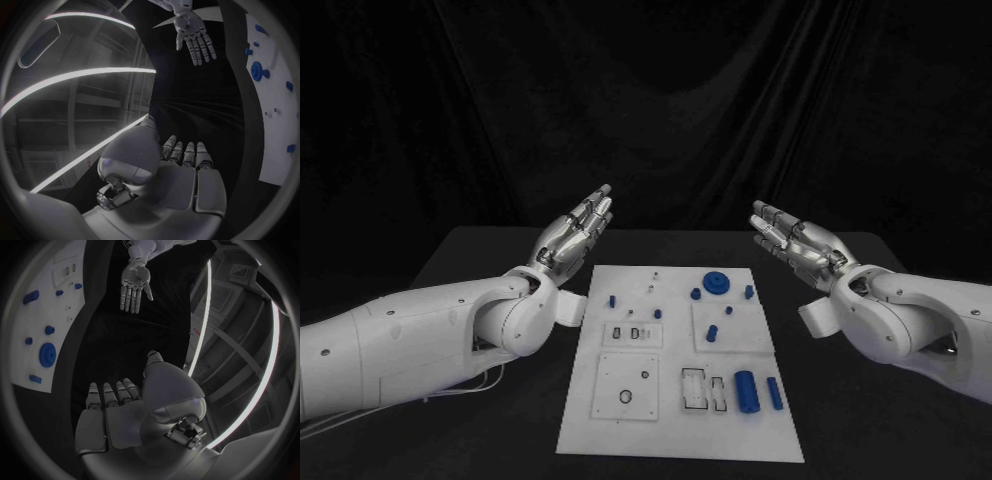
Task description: Assemble the parts on the task board
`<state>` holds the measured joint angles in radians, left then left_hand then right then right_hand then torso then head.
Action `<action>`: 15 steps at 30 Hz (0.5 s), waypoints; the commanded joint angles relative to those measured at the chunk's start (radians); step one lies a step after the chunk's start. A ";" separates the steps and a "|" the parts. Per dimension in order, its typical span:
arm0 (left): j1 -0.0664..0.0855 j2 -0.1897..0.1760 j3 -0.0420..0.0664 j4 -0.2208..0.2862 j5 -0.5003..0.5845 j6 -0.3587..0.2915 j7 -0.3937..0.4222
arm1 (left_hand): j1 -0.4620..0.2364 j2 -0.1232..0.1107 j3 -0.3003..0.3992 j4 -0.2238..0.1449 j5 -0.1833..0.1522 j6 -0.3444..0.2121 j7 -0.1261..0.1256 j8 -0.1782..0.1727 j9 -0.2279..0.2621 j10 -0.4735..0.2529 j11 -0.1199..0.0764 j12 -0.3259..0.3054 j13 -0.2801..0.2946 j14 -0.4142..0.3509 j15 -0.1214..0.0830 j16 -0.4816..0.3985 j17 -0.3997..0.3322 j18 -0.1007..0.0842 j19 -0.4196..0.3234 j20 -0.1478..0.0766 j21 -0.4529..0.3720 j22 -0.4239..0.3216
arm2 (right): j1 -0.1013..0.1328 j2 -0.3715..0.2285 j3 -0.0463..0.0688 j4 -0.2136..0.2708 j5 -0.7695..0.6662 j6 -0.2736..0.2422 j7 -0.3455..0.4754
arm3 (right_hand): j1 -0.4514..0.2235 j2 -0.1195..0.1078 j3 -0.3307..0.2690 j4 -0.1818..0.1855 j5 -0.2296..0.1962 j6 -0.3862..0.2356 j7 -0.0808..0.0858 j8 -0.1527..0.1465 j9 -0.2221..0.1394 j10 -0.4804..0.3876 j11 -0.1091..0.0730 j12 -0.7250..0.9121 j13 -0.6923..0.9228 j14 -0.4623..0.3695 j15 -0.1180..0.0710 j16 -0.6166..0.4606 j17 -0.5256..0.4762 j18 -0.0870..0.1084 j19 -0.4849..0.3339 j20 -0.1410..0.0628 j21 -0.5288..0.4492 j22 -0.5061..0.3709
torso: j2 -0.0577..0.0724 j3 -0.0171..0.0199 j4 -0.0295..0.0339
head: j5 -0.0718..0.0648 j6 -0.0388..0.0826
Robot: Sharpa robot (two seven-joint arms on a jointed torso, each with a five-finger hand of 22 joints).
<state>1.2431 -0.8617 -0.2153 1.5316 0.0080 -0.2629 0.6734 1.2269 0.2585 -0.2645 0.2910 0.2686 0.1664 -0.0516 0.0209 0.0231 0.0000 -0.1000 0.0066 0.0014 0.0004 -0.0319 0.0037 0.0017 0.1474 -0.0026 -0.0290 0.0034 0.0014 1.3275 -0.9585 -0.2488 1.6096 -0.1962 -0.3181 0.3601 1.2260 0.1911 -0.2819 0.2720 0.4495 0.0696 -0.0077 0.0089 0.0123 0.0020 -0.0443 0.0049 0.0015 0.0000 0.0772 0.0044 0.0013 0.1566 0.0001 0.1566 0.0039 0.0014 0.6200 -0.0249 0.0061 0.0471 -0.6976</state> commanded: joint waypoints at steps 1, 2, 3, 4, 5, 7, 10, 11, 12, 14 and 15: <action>0.003 -0.017 0.001 0.022 -0.113 -0.025 0.107 | 0.033 0.003 0.005 0.000 0.046 0.007 0.007 0.004 0.001 0.000 0.011 -0.007 -0.001 0.000 -0.072 -0.004 -0.002 0.006 0.003 0.008 -0.003 -0.001 | 0.022 -0.007 0.001 0.008 -0.294 0.072 -0.154 | 0.056 -0.008 0.018 -0.022 0.032 0.003 0.008 0.005 0.002 -0.002 0.008 -0.005 -0.002 0.000 0.011 -0.004 -0.001 -0.003 0.000 0.016 -0.004 -0.001 | 0.018 -0.0054 0.0088 | -0.006 -0.009; 0.003 -0.023 0.001 0.028 -0.117 -0.030 0.107 | 0.037 0.003 0.005 0.000 0.055 0.007 0.008 0.004 0.001 0.000 0.013 -0.007 -0.001 0.000 -0.070 -0.004 -0.002 0.005 0.003 0.009 -0.003 -0.001 | 0.026 -0.009 0.001 0.009 -0.329 0.078 -0.170 | 0.070 -0.009 0.021 -0.026 0.027 0.016 0.011 0.007 0.004 -0.002 0.010 -0.005 -0.002 0.000 0.018 -0.004 -0.001 -0.001 0.000 0.024 -0.004 -0.001 | 0.021 -0.0067 0.0101 | -0.008 -0.009; 0.003 -0.031 0.001 0.038 -0.123 -0.036 0.108 | 0.038 0.003 0.005 0.001 0.060 0.003 0.008 0.003 0.001 0.000 0.014 -0.007 -0.001 0.000 -0.068 -0.004 -0.002 0.004 0.003 0.010 -0.003 -0.001 | 0.033 -0.013 0.001 0.012 -0.392 0.088 -0.198 | 0.089 -0.011 0.026 -0.038 0.033 0.026 0.013 0.009 0.005 -0.002 0.011 -0.005 -0.002 0.000 0.022 -0.004 -0.001 0.002 0.000 0.033 -0.004 -0.001 | 0.022 -0.0070 0.0098 | -0.008 -0.011; 0.003 -0.037 0.001 0.046 -0.126 -0.041 0.109 | 0.039 0.003 0.004 0.001 0.061 0.004 0.009 0.003 0.001 0.000 0.015 -0.007 -0.001 0.000 -0.067 -0.004 -0.002 0.004 0.003 0.011 -0.003 -0.001 | 0.039 -0.017 0.001 0.014 -0.446 0.096 -0.221 | 0.101 -0.012 0.029 -0.047 0.037 0.029 0.013 0.009 0.005 -0.002 0.011 -0.005 -0.002 0.000 0.024 -0.004 -0.001 0.005 0.000 0.040 -0.004 -0.001 | 0.023 -0.0078 0.0102 | -0.008 -0.013; 0.003 -0.043 0.001 0.053 -0.129 -0.045 0.110 | 0.039 0.003 0.004 0.001 0.062 0.005 0.009 0.003 0.001 0.000 0.016 -0.007 -0.001 0.000 -0.066 -0.004 -0.002 0.003 0.003 0.012 -0.003 -0.001 | 0.046 -0.021 0.001 0.017 -0.504 0.106 -0.245 | 0.121 -0.014 0.034 -0.063 0.036 0.043 0.017 0.010 0.007 -0.002 0.015 -0.005 -0.002 0.000 0.038 -0.004 -0.001 0.015 0.000 0.060 -0.004 -0.001 | 0.026 -0.0095 0.0100 | -0.007 -0.014; 0.003 -0.052 0.001 0.065 -0.134 -0.047 0.112 | 0.040 0.003 0.004 0.001 0.064 0.005 0.010 0.003 0.001 0.000 0.017 -0.007 -0.001 0.000 -0.064 -0.004 -0.002 0.003 0.003 0.013 -0.003 -0.001 | 0.059 -0.026 0.001 0.022 -0.626 0.127 -0.294 | 0.139 -0.016 0.040 -0.087 0.036 0.072 0.027 0.013 0.010 -0.002 0.023 -0.005 -0.002 0.004 0.049 -0.003 0.000 0.021 0.006 0.078 0.001 0.002 | 0.030 -0.0128 0.0107 | -0.006 -0.019; 0.003 -0.064 0.001 0.077 -0.138 -0.041 0.115 | 0.042 0.005 0.005 0.001 0.068 0.008 0.012 0.004 0.001 0.000 0.018 -0.007 -0.001 0.000 -0.061 -0.004 -0.002 0.002 0.003 0.014 -0.003 -0.001 | 0.082 -0.027 0.001 0.027 -0.853 0.169 -0.369 | 0.182 -0.020 0.097 -0.147 -0.033 0.107 0.036 0.017 0.014 0.024 0.050 0.005 0.007 0.166 0.068 0.042 0.035 0.013 0.221 0.105 0.103 0.057 | 0.035 -0.0155 0.0139 | -0.003 -0.033; 0.003 -0.068 0.001 0.079 -0.139 -0.039 0.116 | 0.045 0.007 0.006 0.000 0.071 0.010 0.015 0.004 0.002 0.000 0.021 -0.007 -0.001 0.000 -0.058 -0.004 -0.002 0.000 0.003 0.017 -0.003 -0.001 | 0.088 -0.026 0.001 0.028 -0.933 0.182 -0.391 | 0.187 -0.027 0.126 -0.159 -0.074 0.119 0.038 0.018 0.015 0.035 0.058 0.006 0.008 0.308 0.064 0.078 0.057 0.026 0.328 0.108 0.136 0.070 | 0.040 -0.0175 0.0197 | -0.004 -0.035; 0.003 -0.070 0.001 0.081 -0.139 -0.038 0.117 | 0.048 0.007 0.006 0.000 0.072 0.012 0.016 0.004 0.002 0.000 0.022 -0.007 -0.001 0.000 -0.056 -0.004 -0.002 0.000 0.003 0.018 -0.003 -0.001 | 0.091 -0.024 0.001 0.029 -0.981 0.188 -0.403 | 0.186 -0.028 0.131 -0.161 -0.075 0.122 0.039 0.018 0.015 0.035 0.058 0.006 0.008 0.326 0.062 0.080 0.059 0.026 0.337 0.107 0.137 0.069 | 0.041 -0.0178 0.0207 | -0.006 -0.034; 0.003 -0.074 0.001 0.084 -0.141 -0.040 0.122 | 0.056 0.008 0.007 0.000 0.076 0.016 0.019 0.005 0.002 0.000 0.025 -0.007 -0.001 0.000 -0.046 -0.004 -0.002 0.000 0.003 0.029 -0.003 -0.001 | 0.098 -0.020 0.001 0.031 -1.114 0.200 -0.428 | 0.196 -0.047 0.187 -0.196 -0.089 0.176 0.055 0.024 0.020 0.095 0.065 0.018 0.018 0.661 0.061 0.142 0.107 0.017 0.624 0.081 0.210 0.093 | 0.048 -0.0195 0.0279 | -0.007 -0.040; 0.003 -0.074 0.001 0.084 -0.141 -0.041 0.122 | 0.059 0.007 0.007 0.000 0.077 0.019 0.020 0.005 0.003 0.000 0.026 -0.007 -0.001 0.000 -0.041 -0.004 -0.002 0.000 0.003 0.035 -0.003 -0.001 | 0.099 -0.019 0.001 0.031 -1.127 0.201 -0.430 | 0.196 -0.049 0.191 -0.199 -0.094 0.179 0.057 0.024 0.020 0.108 0.070 0.021 0.020 0.697 0.062 0.150 0.112 0.022 0.662 0.082 0.221 0.096 | 0.050 -0.0200 0.0296 | -0.008 -0.040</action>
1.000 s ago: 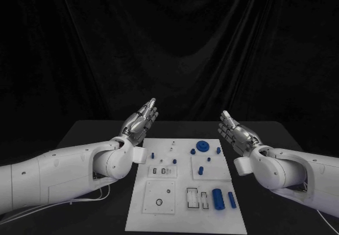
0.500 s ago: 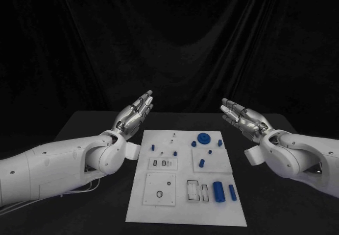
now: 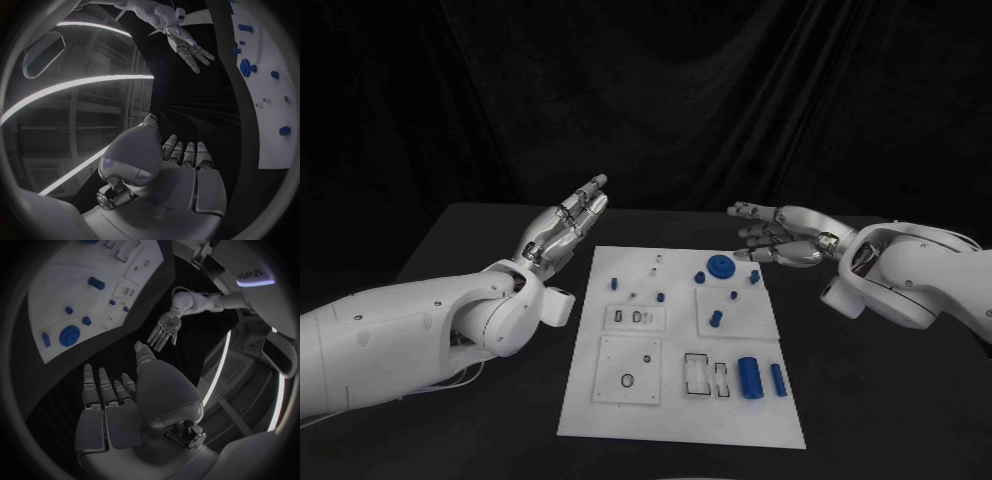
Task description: Assemble the parts on the task board
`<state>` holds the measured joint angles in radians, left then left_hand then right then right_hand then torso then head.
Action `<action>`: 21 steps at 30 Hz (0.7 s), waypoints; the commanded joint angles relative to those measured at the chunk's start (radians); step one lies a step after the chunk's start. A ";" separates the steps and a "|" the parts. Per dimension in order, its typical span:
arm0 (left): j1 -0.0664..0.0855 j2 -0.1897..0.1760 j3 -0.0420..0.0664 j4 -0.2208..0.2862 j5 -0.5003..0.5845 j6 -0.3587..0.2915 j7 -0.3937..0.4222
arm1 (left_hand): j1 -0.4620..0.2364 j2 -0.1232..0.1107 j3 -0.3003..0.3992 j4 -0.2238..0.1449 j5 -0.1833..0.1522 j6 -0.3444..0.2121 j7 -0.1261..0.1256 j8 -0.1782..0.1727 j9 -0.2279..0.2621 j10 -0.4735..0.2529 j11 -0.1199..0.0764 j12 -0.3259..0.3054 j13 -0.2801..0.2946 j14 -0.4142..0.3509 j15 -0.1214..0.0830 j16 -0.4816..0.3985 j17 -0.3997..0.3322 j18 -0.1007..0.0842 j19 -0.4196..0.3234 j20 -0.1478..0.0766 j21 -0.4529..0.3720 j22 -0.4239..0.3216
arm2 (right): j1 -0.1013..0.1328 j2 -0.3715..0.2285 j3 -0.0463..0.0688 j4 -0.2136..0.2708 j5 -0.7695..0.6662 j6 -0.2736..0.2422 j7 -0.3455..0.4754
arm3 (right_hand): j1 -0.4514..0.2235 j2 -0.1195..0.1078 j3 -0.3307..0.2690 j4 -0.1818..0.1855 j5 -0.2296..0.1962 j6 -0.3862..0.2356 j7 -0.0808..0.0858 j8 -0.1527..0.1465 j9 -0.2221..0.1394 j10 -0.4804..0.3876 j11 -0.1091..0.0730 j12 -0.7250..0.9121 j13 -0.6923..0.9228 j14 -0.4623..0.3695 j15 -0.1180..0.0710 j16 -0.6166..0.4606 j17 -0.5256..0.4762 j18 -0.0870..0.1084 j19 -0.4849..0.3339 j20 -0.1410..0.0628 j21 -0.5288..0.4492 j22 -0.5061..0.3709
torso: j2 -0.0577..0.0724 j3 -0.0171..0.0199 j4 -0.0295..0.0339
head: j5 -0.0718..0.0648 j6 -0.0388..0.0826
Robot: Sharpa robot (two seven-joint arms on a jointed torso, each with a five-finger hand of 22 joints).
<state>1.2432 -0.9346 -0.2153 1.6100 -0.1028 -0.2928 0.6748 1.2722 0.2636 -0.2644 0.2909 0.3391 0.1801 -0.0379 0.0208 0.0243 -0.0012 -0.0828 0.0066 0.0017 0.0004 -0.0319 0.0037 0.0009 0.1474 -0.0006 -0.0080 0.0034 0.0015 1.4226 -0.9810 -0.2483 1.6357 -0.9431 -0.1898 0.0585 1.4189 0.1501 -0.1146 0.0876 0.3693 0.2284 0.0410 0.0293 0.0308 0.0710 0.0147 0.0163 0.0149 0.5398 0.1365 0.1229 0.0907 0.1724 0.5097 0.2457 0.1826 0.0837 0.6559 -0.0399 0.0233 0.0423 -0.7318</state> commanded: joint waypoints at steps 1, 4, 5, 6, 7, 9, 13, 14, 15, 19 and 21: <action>0.003 -0.002 0.001 0.005 -0.034 -0.014 0.125 | 0.017 0.001 0.006 0.001 0.009 0.011 0.008 0.006 0.002 0.001 0.011 -0.007 -0.002 0.000 -0.035 -0.004 -0.001 0.001 0.001 0.021 -0.003 -0.002 | 0.006 0.005 0.000 0.006 -0.429 0.075 -0.136 | -0.006 -0.023 0.063 -0.030 -0.053 0.054 -0.013 0.005 0.004 0.148 0.046 0.024 0.016 0.356 -0.019 0.066 0.056 0.009 0.344 -0.016 0.066 0.012 | 0.017 -0.0058 0.0152 | -0.004 -0.008; 0.003 -0.003 0.001 0.000 -0.046 -0.015 0.132 | 0.022 0.000 0.005 0.001 0.018 0.015 0.009 0.007 0.002 0.001 0.012 -0.007 -0.002 0.000 -0.027 -0.004 -0.001 0.003 0.001 0.031 -0.003 -0.002 | 0.011 0.017 0.000 0.008 -0.563 0.079 -0.160 | -0.015 -0.052 0.096 -0.051 -0.111 0.108 -0.003 0.010 0.009 0.328 0.068 0.039 0.032 0.585 -0.071 0.116 0.103 0.009 0.571 -0.066 0.093 0.012 | 0.025 -0.0090 0.0249 | -0.005 -0.013; 0.003 -0.003 0.001 -0.001 -0.048 -0.014 0.133 | 0.024 0.001 0.005 0.001 0.022 0.016 0.010 0.007 0.002 0.001 0.013 -0.007 -0.002 0.000 -0.023 -0.004 -0.001 0.004 0.001 0.035 -0.003 -0.002 | 0.012 0.020 0.000 0.008 -0.587 0.077 -0.165 | -0.020 -0.059 0.102 -0.055 -0.124 0.128 0.005 0.011 0.010 0.360 0.073 0.035 0.032 0.640 -0.085 0.118 0.115 0.013 0.620 -0.080 0.095 0.011 | 0.029 -0.0101 0.0300 | -0.008 -0.013; 0.003 -0.003 0.001 -0.002 -0.049 -0.013 0.134 | 0.025 0.001 0.006 0.001 0.024 0.017 0.010 0.007 0.003 0.001 0.013 -0.007 -0.002 0.000 -0.022 -0.004 -0.001 0.004 0.001 0.036 -0.003 -0.002 | 0.012 0.023 0.000 0.009 -0.605 0.074 -0.168 | -0.023 -0.065 0.106 -0.057 -0.136 0.148 0.011 0.013 0.011 0.379 0.072 0.032 0.033 0.674 -0.093 0.118 0.125 0.013 0.651 -0.090 0.094 0.010 | 0.029 -0.0100 0.0304 | -0.008 -0.014; 0.003 -0.003 0.001 -0.004 -0.051 -0.012 0.135 | 0.027 0.002 0.006 0.001 0.026 0.018 0.011 0.007 0.003 0.001 0.014 -0.007 -0.002 0.000 -0.021 -0.004 -0.001 0.005 0.001 0.038 -0.003 -0.002 | 0.013 0.026 0.000 0.009 -0.634 0.066 -0.174 | -0.026 -0.072 0.109 -0.060 -0.147 0.191 0.011 0.018 0.016 0.423 0.076 0.035 0.036 0.709 -0.102 0.120 0.138 0.013 0.684 -0.100 0.096 0.011 | 0.033 -0.0109 0.0369 | -0.012 -0.017; 0.003 -0.003 0.001 -0.005 -0.053 -0.010 0.136 | 0.031 0.002 0.007 0.000 0.032 0.019 0.012 0.007 0.003 0.001 0.015 -0.007 -0.002 0.000 -0.017 -0.004 -0.001 0.006 0.001 0.043 -0.003 -0.002 | 0.014 0.030 0.000 0.010 -0.678 0.047 -0.182 | -0.031 -0.084 0.115 -0.065 -0.160 0.285 0.011 0.027 0.025 0.542 0.071 0.042 0.045 0.802 -0.123 0.159 0.184 0.012 0.769 -0.128 0.128 0.029 | 0.035 -0.0109 0.0404 | -0.017 -0.021; 0.003 -0.006 0.001 -0.005 -0.056 -0.005 0.137 | 0.034 0.003 0.007 0.000 0.037 0.021 0.013 0.007 0.003 0.001 0.016 -0.007 -0.002 0.000 -0.015 -0.004 -0.001 0.007 0.001 0.047 -0.003 -0.002 | 0.015 0.036 0.000 0.013 -0.732 0.009 -0.195 | -0.018 -0.095 0.135 -0.088 -0.150 0.464 0.014 0.039 0.046 0.723 0.060 0.050 0.058 0.911 -0.157 0.344 0.314 0.008 0.882 -0.172 0.232 0.101 | 0.044 -0.0115 0.0480 | -0.027 -0.032; 0.003 -0.007 0.001 -0.005 -0.056 -0.004 0.137 | 0.036 0.003 0.007 0.000 0.039 0.020 0.013 0.007 0.003 0.001 0.016 -0.007 -0.002 0.000 -0.015 -0.004 -0.001 0.008 0.001 0.048 -0.003 -0.002 | 0.015 0.038 0.000 0.014 -0.741 0.000 -0.199 | -0.015 -0.099 0.141 -0.094 -0.151 0.482 0.012 0.036 0.049 0.740 0.057 0.050 0.058 0.913 -0.164 0.399 0.350 0.007 0.887 -0.175 0.262 0.127 | 0.048 -0.0121 0.0506 | -0.030 -0.032; 0.003 -0.007 0.001 -0.005 -0.057 -0.002 0.137 | 0.037 0.003 0.008 0.000 0.040 0.020 0.014 0.007 0.003 0.001 0.016 -0.007 -0.002 0.000 -0.014 -0.004 -0.001 0.008 0.001 0.050 -0.003 -0.002 | 0.015 0.039 0.000 0.015 -0.746 -0.008 -0.201 | -0.013 -0.100 0.144 -0.097 -0.151 0.492 0.011 0.036 0.050 0.748 0.055 0.049 0.057 0.917 -0.169 0.428 0.368 0.006 0.893 -0.176 0.281 0.142 | 0.048 -0.0124 0.0510 | -0.031 -0.033; 0.003 -0.008 0.001 -0.005 -0.057 0.004 0.136 | 0.045 0.004 0.009 0.000 0.055 0.022 0.015 0.007 0.003 0.001 0.018 -0.007 -0.002 0.000 -0.009 -0.004 -0.001 0.011 0.001 0.057 -0.003 -0.002 | 0.016 0.045 0.000 0.017 -0.760 -0.042 -0.211 | -0.010 -0.112 0.162 -0.107 -0.152 0.527 0.010 0.034 0.053 0.779 0.050 0.047 0.054 0.919 -0.182 0.657 0.541 0.006 0.873 -0.189 0.423 0.264 | 0.057 -0.0153 0.0555 | -0.034 -0.033; 0.003 -0.006 0.001 -0.006 -0.057 0.009 0.135 | 0.051 0.004 0.010 0.001 0.068 0.022 0.015 0.007 0.003 0.001 0.018 -0.007 -0.002 0.000 -0.008 -0.004 -0.001 0.013 0.001 0.061 -0.003 -0.002 | 0.016 0.046 0.000 0.016 -0.765 -0.059 -0.216 | -0.009 -0.115 0.169 -0.109 -0.147 0.540 0.011 0.036 0.054 0.784 0.052 0.048 0.054 0.927 -0.184 0.734 0.607 0.004 0.859 -0.190 0.484 0.324 | 0.060 -0.0163 0.0563 | -0.034 -0.031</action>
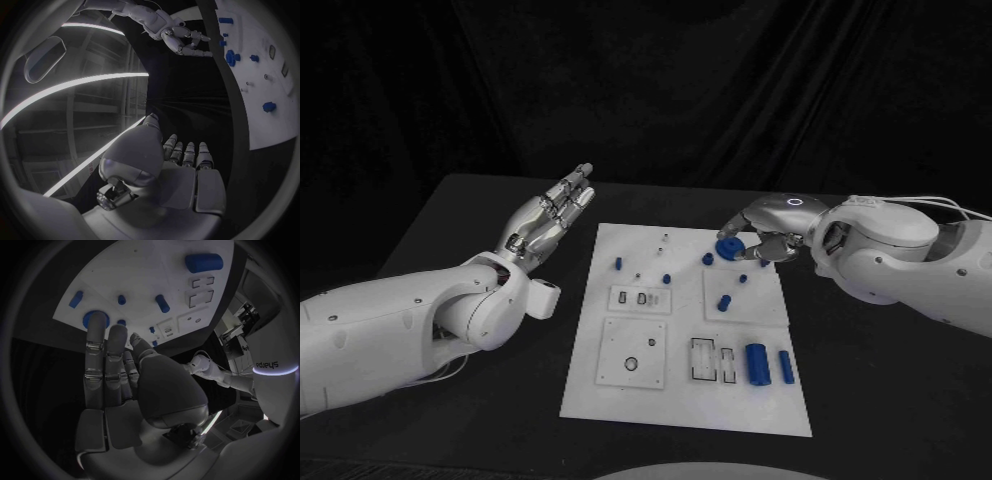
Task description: Assemble the parts on the task board
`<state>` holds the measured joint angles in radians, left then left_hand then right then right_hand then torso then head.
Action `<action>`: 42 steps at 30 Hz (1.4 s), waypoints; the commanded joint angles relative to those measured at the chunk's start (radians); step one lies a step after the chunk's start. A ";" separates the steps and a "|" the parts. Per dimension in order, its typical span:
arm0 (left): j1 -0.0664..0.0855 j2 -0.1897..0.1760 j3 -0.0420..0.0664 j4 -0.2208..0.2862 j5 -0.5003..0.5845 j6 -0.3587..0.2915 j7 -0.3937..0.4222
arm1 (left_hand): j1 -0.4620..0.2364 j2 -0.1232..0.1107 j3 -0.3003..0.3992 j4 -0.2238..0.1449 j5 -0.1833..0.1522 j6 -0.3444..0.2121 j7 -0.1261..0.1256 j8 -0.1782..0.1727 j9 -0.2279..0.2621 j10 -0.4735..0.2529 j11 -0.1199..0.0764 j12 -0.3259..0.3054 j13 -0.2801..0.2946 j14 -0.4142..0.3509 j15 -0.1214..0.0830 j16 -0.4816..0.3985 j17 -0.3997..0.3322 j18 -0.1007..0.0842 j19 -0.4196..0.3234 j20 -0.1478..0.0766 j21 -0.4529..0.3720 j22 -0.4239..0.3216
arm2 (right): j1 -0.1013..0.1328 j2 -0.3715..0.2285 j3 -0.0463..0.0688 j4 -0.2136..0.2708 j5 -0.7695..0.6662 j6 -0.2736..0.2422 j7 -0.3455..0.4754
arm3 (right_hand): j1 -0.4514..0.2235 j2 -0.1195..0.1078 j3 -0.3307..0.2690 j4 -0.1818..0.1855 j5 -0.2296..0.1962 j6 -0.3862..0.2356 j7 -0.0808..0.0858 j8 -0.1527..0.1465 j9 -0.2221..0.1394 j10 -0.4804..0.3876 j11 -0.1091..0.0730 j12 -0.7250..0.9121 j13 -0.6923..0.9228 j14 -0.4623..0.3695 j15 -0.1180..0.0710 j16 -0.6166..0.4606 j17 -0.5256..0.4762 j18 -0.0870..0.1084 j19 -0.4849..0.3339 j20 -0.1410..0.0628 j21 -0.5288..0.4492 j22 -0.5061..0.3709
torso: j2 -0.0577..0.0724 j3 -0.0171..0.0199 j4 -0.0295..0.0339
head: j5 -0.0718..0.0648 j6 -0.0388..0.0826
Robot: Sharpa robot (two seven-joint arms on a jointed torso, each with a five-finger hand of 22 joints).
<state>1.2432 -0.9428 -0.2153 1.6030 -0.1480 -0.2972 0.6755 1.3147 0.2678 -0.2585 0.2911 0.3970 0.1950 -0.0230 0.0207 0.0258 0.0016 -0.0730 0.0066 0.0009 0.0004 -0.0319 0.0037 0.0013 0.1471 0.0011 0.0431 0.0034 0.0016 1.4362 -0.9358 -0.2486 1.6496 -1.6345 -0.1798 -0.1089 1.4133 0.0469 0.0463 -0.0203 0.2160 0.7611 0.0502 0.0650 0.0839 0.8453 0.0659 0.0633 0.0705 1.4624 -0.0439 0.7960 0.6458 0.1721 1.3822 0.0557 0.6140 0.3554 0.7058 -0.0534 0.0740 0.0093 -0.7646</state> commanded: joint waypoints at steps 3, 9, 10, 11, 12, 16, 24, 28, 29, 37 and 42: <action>0.003 0.003 0.001 -0.001 -0.012 0.020 0.133 | 0.011 0.000 0.005 0.001 0.015 0.008 0.001 0.007 0.001 -0.002 0.009 -0.007 -0.001 0.000 -0.007 -0.004 -0.001 0.015 -0.001 0.011 -0.003 -0.002 | 0.002 0.003 0.001 -0.001 -0.093 -0.083 -0.057 | -0.007 -0.017 0.014 0.000 0.005 0.019 0.002 0.002 0.002 0.018 0.002 0.002 -0.001 0.012 -0.005 0.150 0.131 -0.005 -0.026 -0.001 0.164 0.178 | 0.018 -0.0055 0.0065 | -0.003 0.003; 0.003 0.003 0.001 -0.005 -0.015 0.030 0.130 | 0.016 0.001 0.007 0.001 0.027 0.010 0.003 0.007 0.002 -0.002 0.011 -0.007 -0.001 0.000 -0.004 -0.004 -0.001 0.016 -0.001 0.015 -0.003 -0.002 | 0.001 0.018 0.001 -0.021 -0.129 -0.112 -0.061 | -0.025 -0.031 0.011 0.013 -0.022 0.027 -0.001 0.000 0.003 0.037 -0.003 0.003 0.000 0.027 -0.008 0.276 0.250 -0.022 -0.034 -0.003 0.321 0.362 | 0.030 -0.0062 0.0101 | -0.011 0.009; 0.003 0.003 0.001 -0.007 -0.019 0.030 0.130 | 0.020 0.001 0.007 0.000 0.033 0.013 0.004 0.008 0.002 -0.002 0.011 -0.007 -0.001 0.000 -0.005 -0.004 -0.001 0.017 -0.001 0.017 -0.003 -0.002 | 0.000 0.020 0.000 -0.023 -0.131 -0.114 -0.061 | -0.029 -0.033 0.010 0.016 -0.026 0.027 -0.001 0.001 0.003 0.039 -0.003 0.003 0.001 0.027 -0.008 0.284 0.257 -0.023 -0.035 -0.002 0.334 0.377 | 0.030 -0.0062 0.0102 | -0.012 0.009; 0.003 0.004 0.001 -0.008 -0.027 0.031 0.130 | 0.021 0.001 0.008 0.000 0.035 0.013 0.004 0.008 0.002 -0.002 0.011 -0.007 -0.001 0.000 -0.005 -0.004 -0.001 0.018 -0.001 0.017 -0.003 -0.002 | -0.001 0.023 0.000 -0.027 -0.133 -0.116 -0.062 | -0.030 -0.034 0.009 0.017 -0.027 0.027 -0.001 0.000 0.003 0.040 -0.003 0.003 0.001 0.028 -0.008 0.289 0.261 -0.024 -0.035 -0.002 0.341 0.386 | 0.033 -0.0059 0.0133 | -0.015 0.011; 0.003 0.004 0.001 -0.010 -0.034 0.032 0.131 | 0.022 0.001 0.008 0.000 0.037 0.011 0.004 0.007 0.002 -0.002 0.011 -0.007 -0.001 0.000 -0.005 -0.004 -0.001 0.018 -0.001 0.018 -0.003 -0.002 | -0.002 0.025 0.000 -0.029 -0.134 -0.117 -0.062 | -0.033 -0.036 0.008 0.019 -0.030 0.026 -0.001 0.000 0.003 0.041 -0.002 0.004 0.001 0.028 -0.008 0.294 0.265 -0.025 -0.036 -0.002 0.350 0.397 | 0.033 -0.0060 0.0134 | -0.015 0.012; 0.003 0.005 0.001 -0.013 -0.058 0.035 0.134 | 0.025 0.001 0.009 0.000 0.041 0.005 0.003 0.006 0.001 -0.002 0.011 -0.007 -0.001 0.000 -0.005 -0.004 -0.001 0.019 -0.001 0.019 -0.003 -0.002 | -0.010 0.037 0.000 -0.042 -0.138 -0.121 -0.061 | -0.044 -0.044 0.001 0.029 -0.045 0.022 -0.003 0.000 0.003 0.042 -0.002 0.003 0.001 0.024 -0.006 0.294 0.259 -0.031 -0.033 0.000 0.383 0.438 | 0.030 -0.0077 0.0134 | -0.018 0.010; 0.003 0.005 0.001 -0.016 -0.071 0.040 0.135 | 0.029 0.001 0.009 0.001 0.043 -0.010 0.004 0.003 -0.001 -0.002 0.013 -0.007 -0.001 0.000 -0.006 -0.004 -0.001 0.022 -0.001 0.022 -0.003 -0.002 | -0.030 0.063 0.000 -0.072 -0.140 -0.119 -0.037 | -0.031 -0.042 0.012 0.028 -0.014 0.035 0.017 0.004 0.005 0.081 0.001 0.016 0.006 0.025 -0.004 0.327 0.290 -0.036 -0.039 0.003 0.428 0.498 | 0.028 -0.0085 0.0134 | -0.020 0.009; 0.003 0.005 0.001 -0.017 -0.073 0.043 0.133 | 0.030 0.002 0.009 0.001 0.043 -0.003 0.009 0.005 0.000 -0.002 0.018 -0.007 -0.001 0.000 -0.006 -0.004 -0.001 0.024 -0.001 0.024 -0.003 -0.002 | -0.041 0.076 0.000 -0.089 -0.140 -0.112 -0.027 | -0.029 -0.041 0.017 0.029 -0.010 0.053 0.025 0.007 0.008 0.101 0.004 0.023 0.007 0.028 -0.002 0.348 0.310 -0.039 -0.038 0.005 0.454 0.531 | 0.027 -0.0087 0.0124 | -0.020 0.010; 0.003 0.005 0.001 -0.017 -0.073 0.044 0.132 | 0.030 0.002 0.009 0.001 0.043 -0.003 0.009 0.005 0.000 -0.002 0.018 -0.007 -0.001 0.000 -0.006 -0.004 -0.001 0.024 -0.001 0.024 -0.003 -0.002 | -0.044 0.079 0.000 -0.093 -0.140 -0.107 -0.027 | -0.028 -0.041 0.018 0.030 -0.007 0.061 0.027 0.009 0.009 0.107 0.005 0.024 0.007 0.027 -0.001 0.351 0.312 -0.040 -0.039 0.006 0.459 0.538 | 0.026 -0.0092 0.0122 | -0.018 0.009; 0.003 0.008 0.001 -0.021 -0.074 0.047 0.131 | 0.030 0.004 0.009 0.002 0.044 0.004 0.016 0.007 0.001 -0.002 0.025 -0.007 -0.001 0.000 -0.005 -0.004 -0.001 0.026 -0.001 0.027 -0.003 -0.002 | -0.057 0.100 0.001 -0.114 -0.141 -0.079 -0.028 | -0.025 -0.046 0.030 0.030 0.030 0.072 0.022 0.002 0.005 0.129 0.008 0.023 0.004 0.031 0.001 0.385 0.348 -0.045 -0.041 0.008 0.489 0.581 | 0.023 -0.0098 0.0125 | -0.014 0.005; 0.003 0.010 0.001 -0.025 -0.074 0.048 0.130 | 0.031 0.004 0.009 0.002 0.044 0.009 0.021 0.007 0.002 -0.002 0.031 -0.007 -0.001 0.000 -0.007 -0.004 -0.001 0.027 -0.001 0.026 -0.003 -0.002 | -0.062 0.117 0.001 -0.128 -0.141 -0.071 -0.023 | -0.021 -0.053 0.057 0.027 0.095 0.095 0.018 0.004 -0.001 0.141 0.008 0.011 -0.002 0.032 0.002 0.414 0.376 -0.048 -0.043 0.010 0.518 0.623 | 0.021 -0.0101 0.0124 | -0.018 0.001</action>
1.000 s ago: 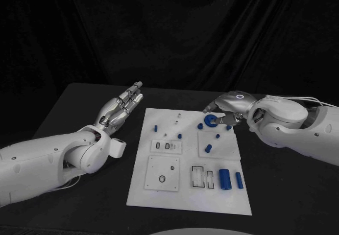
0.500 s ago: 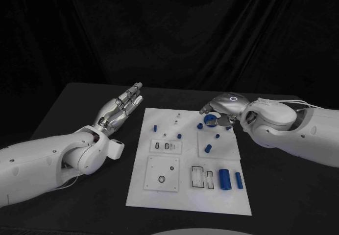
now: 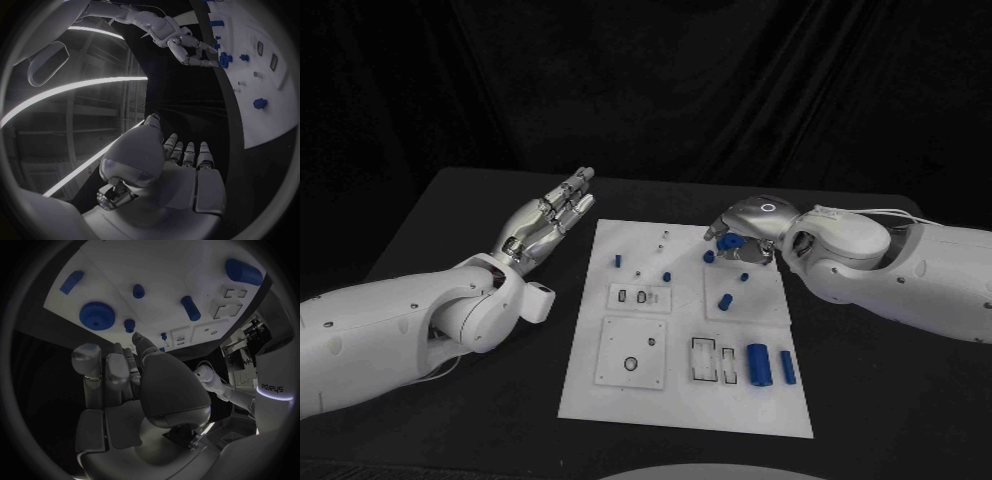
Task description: Assemble the parts on the task board
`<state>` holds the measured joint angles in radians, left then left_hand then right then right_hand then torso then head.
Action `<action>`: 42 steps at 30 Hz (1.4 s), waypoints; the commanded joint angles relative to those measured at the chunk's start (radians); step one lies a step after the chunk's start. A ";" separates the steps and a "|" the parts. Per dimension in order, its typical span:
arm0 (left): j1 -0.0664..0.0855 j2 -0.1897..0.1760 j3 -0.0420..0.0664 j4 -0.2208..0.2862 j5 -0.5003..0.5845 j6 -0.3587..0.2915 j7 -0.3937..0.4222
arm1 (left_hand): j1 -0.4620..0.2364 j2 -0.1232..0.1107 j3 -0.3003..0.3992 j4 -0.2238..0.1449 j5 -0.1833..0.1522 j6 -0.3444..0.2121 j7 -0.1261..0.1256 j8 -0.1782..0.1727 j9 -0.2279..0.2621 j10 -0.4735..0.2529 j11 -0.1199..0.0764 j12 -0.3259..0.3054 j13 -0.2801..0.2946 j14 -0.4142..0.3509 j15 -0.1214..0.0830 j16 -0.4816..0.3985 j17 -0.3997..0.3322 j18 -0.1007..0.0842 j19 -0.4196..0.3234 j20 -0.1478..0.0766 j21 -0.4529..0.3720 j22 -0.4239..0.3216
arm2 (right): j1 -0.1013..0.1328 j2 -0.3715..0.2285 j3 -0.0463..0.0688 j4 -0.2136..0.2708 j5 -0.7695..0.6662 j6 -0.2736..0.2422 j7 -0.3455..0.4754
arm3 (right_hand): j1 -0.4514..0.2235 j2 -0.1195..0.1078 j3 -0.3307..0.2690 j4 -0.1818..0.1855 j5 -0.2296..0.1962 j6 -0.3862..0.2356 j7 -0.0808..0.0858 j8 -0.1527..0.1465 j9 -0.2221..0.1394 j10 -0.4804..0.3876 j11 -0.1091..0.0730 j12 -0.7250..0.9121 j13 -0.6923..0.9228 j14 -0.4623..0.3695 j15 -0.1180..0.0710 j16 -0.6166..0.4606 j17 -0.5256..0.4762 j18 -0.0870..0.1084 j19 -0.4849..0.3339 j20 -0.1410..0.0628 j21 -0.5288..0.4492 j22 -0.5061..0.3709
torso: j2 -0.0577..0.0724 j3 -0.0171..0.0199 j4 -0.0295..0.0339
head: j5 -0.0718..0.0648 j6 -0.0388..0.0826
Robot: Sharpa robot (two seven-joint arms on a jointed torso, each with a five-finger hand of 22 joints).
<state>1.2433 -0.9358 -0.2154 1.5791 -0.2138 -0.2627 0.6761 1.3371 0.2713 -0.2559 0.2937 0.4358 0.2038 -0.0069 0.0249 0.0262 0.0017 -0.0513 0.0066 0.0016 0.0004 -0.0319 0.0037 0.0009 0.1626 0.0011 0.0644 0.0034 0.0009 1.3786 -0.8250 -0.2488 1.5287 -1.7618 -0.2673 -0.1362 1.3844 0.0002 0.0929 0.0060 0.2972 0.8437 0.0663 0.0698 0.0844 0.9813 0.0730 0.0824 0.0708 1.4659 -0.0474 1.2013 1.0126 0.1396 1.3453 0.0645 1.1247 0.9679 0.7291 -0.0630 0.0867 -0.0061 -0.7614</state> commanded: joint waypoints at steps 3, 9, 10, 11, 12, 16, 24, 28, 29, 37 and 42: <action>0.003 0.004 0.001 -0.003 -0.008 0.015 0.129 | 0.008 0.000 0.006 -0.001 0.006 0.000 0.005 0.003 0.001 -0.002 0.009 -0.007 -0.002 0.000 -0.007 -0.004 -0.001 0.012 -0.001 0.004 -0.003 -0.001 | -0.009 0.013 0.001 -0.015 -0.013 0.018 0.006 | 0.007 -0.007 0.012 0.001 0.015 0.014 0.002 0.000 -0.001 0.006 0.002 -0.008 -0.002 0.029 0.005 0.012 0.014 -0.017 -0.005 0.001 0.012 0.016 | -0.002 -0.0006 -0.0002 | -0.001 -0.006; 0.003 0.007 0.001 -0.007 -0.008 0.020 0.127 | 0.008 0.001 0.006 -0.001 0.007 0.004 0.009 0.004 0.002 -0.002 0.012 -0.007 -0.002 0.000 -0.007 -0.004 -0.001 0.012 -0.001 0.003 -0.003 -0.001 | -0.018 0.027 0.001 -0.036 -0.013 0.022 0.012 | 0.006 -0.009 0.018 0.002 0.017 0.022 0.006 0.000 -0.002 0.003 0.003 -0.013 -0.003 0.030 0.006 0.021 0.025 -0.018 -0.005 0.002 0.019 0.026 | -0.004 -0.0013 0.0003 | 0.001 -0.010; 0.003 0.008 0.001 -0.008 -0.008 0.021 0.127 | 0.008 0.001 0.006 -0.001 0.007 0.007 0.011 0.004 0.002 -0.002 0.015 -0.007 -0.002 0.000 -0.007 -0.004 -0.001 0.012 -0.001 0.003 -0.003 -0.001 | -0.019 0.029 0.001 -0.039 -0.013 0.023 0.013 | 0.006 -0.009 0.018 0.002 0.017 0.022 0.006 0.000 -0.002 0.003 0.003 -0.013 -0.003 0.030 0.006 0.021 0.025 -0.018 -0.005 0.002 0.019 0.026 | -0.004 -0.0014 0.0004 | 0.002 -0.010; 0.003 0.009 0.001 -0.009 -0.008 0.022 0.126 | 0.008 0.001 0.006 -0.001 0.007 0.007 0.011 0.004 0.002 -0.002 0.015 -0.007 -0.002 0.000 -0.007 -0.004 -0.001 0.012 -0.001 0.003 -0.003 -0.001 | -0.020 0.033 0.001 -0.044 -0.013 0.024 0.014 | 0.005 -0.009 0.020 0.002 0.017 0.022 0.007 0.000 -0.003 0.002 0.003 -0.014 -0.004 0.030 0.006 0.025 0.029 -0.019 -0.003 0.002 0.023 0.032 | -0.004 -0.0014 0.0004 | 0.002 -0.011; 0.003 0.010 0.001 -0.010 -0.008 0.023 0.126 | 0.009 0.002 0.006 -0.001 0.007 0.008 0.011 0.005 0.002 -0.002 0.015 -0.007 -0.002 0.000 -0.007 -0.004 -0.001 0.012 -0.001 0.003 -0.003 -0.001 | -0.023 0.038 0.001 -0.051 -0.013 0.025 0.016 | 0.004 -0.009 0.021 0.003 0.018 0.023 0.007 0.000 -0.003 0.002 0.003 -0.014 -0.004 0.031 0.006 0.027 0.031 -0.019 -0.004 0.002 0.024 0.033 | -0.005 -0.0015 0.0002 | 0.002 -0.012; 0.003 0.011 0.001 -0.012 -0.008 0.026 0.125 | 0.009 0.002 0.006 -0.001 0.009 0.010 0.014 0.005 0.003 -0.002 0.018 -0.007 -0.002 0.000 -0.006 -0.004 -0.001 0.012 -0.001 0.004 -0.003 -0.001 | -0.029 0.050 0.001 -0.068 -0.013 0.026 0.020 | -0.004 -0.013 0.026 0.009 0.003 0.028 0.010 -0.002 -0.005 0.005 0.005 -0.015 -0.003 0.030 0.008 0.033 0.036 -0.020 -0.005 0.003 0.029 0.042 | -0.006 -0.0019 0.0002 | 0.003 -0.015; 0.003 0.012 0.001 -0.013 -0.008 0.032 0.123 | 0.010 0.002 0.007 -0.002 0.012 0.013 0.017 0.006 0.003 -0.002 0.021 -0.007 -0.002 0.000 -0.003 -0.004 -0.001 0.012 -0.001 0.006 -0.003 -0.001 | -0.040 0.068 0.001 -0.094 -0.013 0.019 0.032 | -0.006 -0.015 0.036 0.012 -0.007 0.045 0.011 0.002 -0.004 0.006 0.007 -0.016 -0.004 0.029 0.010 0.038 0.040 -0.021 -0.008 0.005 0.036 0.053 | -0.007 -0.0025 0.0002 | 0.008 -0.016; 0.003 0.012 0.001 -0.014 -0.008 0.035 0.121 | 0.011 0.002 0.007 -0.002 0.012 0.012 0.018 0.005 0.003 -0.002 0.022 -0.007 -0.002 0.000 -0.002 -0.004 -0.001 0.012 -0.001 0.007 -0.003 -0.001 | -0.042 0.075 0.001 -0.104 -0.013 0.010 0.039 | -0.004 -0.016 0.049 0.013 -0.003 0.069 0.008 0.008 0.001 0.009 0.006 -0.016 -0.003 0.028 0.010 0.045 0.048 -0.021 -0.011 0.006 0.041 0.062 | -0.008 -0.0024 0.0003 | 0.009 -0.019; 0.003 0.012 0.001 -0.015 -0.008 0.035 0.121 | 0.011 0.002 0.007 -0.002 0.012 0.012 0.018 0.005 0.003 -0.002 0.022 -0.007 -0.002 0.000 -0.002 -0.004 -0.001 0.012 -0.001 0.007 -0.003 -0.001 | -0.043 0.077 0.001 -0.106 -0.013 0.009 0.040 | -0.004 -0.016 0.051 0.014 -0.003 0.074 0.008 0.009 0.002 0.010 0.006 -0.016 -0.003 0.028 0.010 0.046 0.049 -0.021 -0.012 0.006 0.041 0.063 | -0.008 -0.0024 0.0003 | 0.009 -0.019; 0.003 0.011 0.001 -0.016 -0.008 0.041 0.116 | 0.013 0.003 0.008 -0.002 0.014 0.012 0.019 0.005 0.003 -0.002 0.023 -0.007 -0.002 0.000 0.003 -0.004 -0.001 0.012 -0.001 0.012 -0.003 -0.001 | -0.047 0.088 0.001 -0.125 -0.013 0.003 0.047 | -0.004 -0.017 0.068 0.019 -0.006 0.100 0.004 0.013 0.010 0.024 0.002 -0.013 -0.002 0.028 0.008 0.057 0.062 -0.024 -0.009 0.005 0.056 0.086 | -0.009 -0.0030 0.0000 | 0.002 -0.022; 0.003 0.009 0.001 -0.017 -0.008 0.043 0.113 | 0.015 0.003 0.008 -0.002 0.015 0.013 0.020 0.005 0.003 -0.002 0.024 -0.007 -0.002 0.000 0.008 -0.004 -0.001 0.012 -0.001 0.017 -0.003 -0.001 | -0.051 0.092 0.001 -0.135 -0.013 -0.005 0.054 | -0.002 -0.017 0.083 0.022 -0.010 0.115 0.006 0.014 0.015 0.037 -0.003 -0.012 -0.002 0.028 0.006 0.062 0.067 -0.025 -0.010 0.004 0.061 0.096 | -0.009 -0.0032 0.0001 | 0.002 -0.024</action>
<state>1.2433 -0.9271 -0.2155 1.5607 -0.2182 -0.2343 0.6765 1.3409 0.2753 -0.2532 0.2910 0.4464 0.2162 0.0055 0.0249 0.0282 -0.0021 -0.0339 0.0066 0.0011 0.0004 -0.0319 0.0037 0.0009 0.1625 -0.0015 0.0742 0.0034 0.0013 1.3313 -0.7336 -0.2483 1.3970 -1.7648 -0.2543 -0.0921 1.3816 -0.0108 0.1719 0.0282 0.2913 0.9522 0.0733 0.0804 0.0994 1.0120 0.0674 0.0695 0.0682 1.4659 -0.0474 1.2592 1.0795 0.1243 1.3381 0.0717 1.1819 1.0621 0.7201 -0.0660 0.0869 -0.0041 -0.7851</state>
